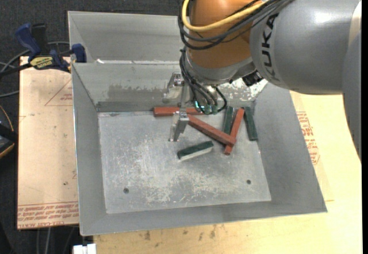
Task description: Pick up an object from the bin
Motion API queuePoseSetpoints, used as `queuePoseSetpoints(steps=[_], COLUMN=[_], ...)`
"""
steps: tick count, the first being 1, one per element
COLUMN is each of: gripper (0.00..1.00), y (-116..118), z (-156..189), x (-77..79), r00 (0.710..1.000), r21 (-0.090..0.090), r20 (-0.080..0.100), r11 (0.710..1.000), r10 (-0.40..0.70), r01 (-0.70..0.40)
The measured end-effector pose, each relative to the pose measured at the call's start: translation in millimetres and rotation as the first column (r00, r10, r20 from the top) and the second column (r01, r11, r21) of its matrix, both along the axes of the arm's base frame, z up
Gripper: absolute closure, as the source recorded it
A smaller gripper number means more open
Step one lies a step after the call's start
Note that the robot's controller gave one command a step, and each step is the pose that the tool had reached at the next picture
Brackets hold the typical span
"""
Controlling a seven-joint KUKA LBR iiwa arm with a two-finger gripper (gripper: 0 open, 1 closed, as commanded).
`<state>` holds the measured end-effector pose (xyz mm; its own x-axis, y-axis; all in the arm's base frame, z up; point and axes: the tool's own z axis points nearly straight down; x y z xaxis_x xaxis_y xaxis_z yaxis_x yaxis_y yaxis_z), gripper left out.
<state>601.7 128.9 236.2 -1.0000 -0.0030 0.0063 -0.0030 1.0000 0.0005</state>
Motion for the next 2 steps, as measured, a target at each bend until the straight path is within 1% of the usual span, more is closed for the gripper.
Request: queuePoseSetpoints(steps=[1, 2], gripper=[0.0, 0.0], y=[-0.7, -40.3], z=[4.3, -58.2], x=[1.7, -17.6], r00=[1.0, 1.0], r21=[0.001, 0.002], r20=[0.008, 0.011], r11=[1.0, 1.0], r10=[-0.003, 0.004], r01=[0.003, -0.004])
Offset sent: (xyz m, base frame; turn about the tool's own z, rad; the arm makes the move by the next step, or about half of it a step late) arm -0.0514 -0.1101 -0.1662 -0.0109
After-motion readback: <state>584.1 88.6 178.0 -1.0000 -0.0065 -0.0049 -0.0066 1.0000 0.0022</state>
